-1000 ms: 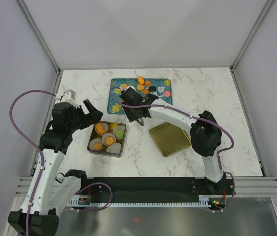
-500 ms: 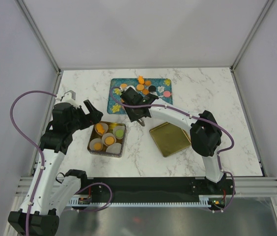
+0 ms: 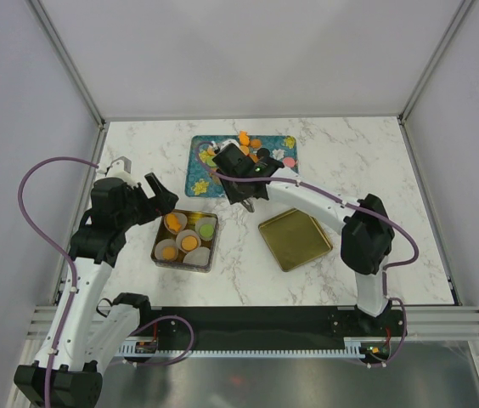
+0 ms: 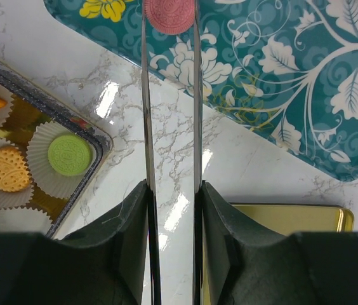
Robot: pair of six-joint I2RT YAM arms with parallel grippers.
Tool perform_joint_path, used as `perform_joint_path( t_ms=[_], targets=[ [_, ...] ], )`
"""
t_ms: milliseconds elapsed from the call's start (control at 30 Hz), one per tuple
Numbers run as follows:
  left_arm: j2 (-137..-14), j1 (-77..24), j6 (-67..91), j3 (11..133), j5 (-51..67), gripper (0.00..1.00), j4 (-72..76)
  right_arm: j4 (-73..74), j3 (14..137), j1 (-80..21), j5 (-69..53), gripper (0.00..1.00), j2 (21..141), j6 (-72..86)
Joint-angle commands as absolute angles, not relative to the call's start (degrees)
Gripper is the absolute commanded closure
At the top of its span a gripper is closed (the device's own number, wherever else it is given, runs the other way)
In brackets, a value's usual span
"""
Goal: Pack the cookies
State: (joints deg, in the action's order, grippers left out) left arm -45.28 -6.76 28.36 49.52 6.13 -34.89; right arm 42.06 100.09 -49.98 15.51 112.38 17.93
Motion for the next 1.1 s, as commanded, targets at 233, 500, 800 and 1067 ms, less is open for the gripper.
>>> perform_joint_path(
  t_ms=[233, 500, 800, 1067],
  targets=[
    [-45.35, -6.42, 27.33, 50.8, 5.01, 0.01, -32.52, 42.1, 98.88, -51.94, 13.01, 0.59, 100.56, 17.75],
    [-45.0, -6.42, 27.33, 52.12, 3.69, 0.01, -32.61, 44.21, 87.9, -62.66, 9.59, 0.59, 92.82, 19.42],
    [-45.97, -6.42, 27.6, 52.38, 2.9, 0.01, -32.61, 45.97, 82.44, -71.54, 7.73, 0.59, 91.05, 21.71],
    [-46.14, -6.42, 27.25, 51.86, 2.64, 0.01, -32.52, 46.23, 81.83, -72.69, 8.35, 0.59, 92.37, 21.53]
  ],
)
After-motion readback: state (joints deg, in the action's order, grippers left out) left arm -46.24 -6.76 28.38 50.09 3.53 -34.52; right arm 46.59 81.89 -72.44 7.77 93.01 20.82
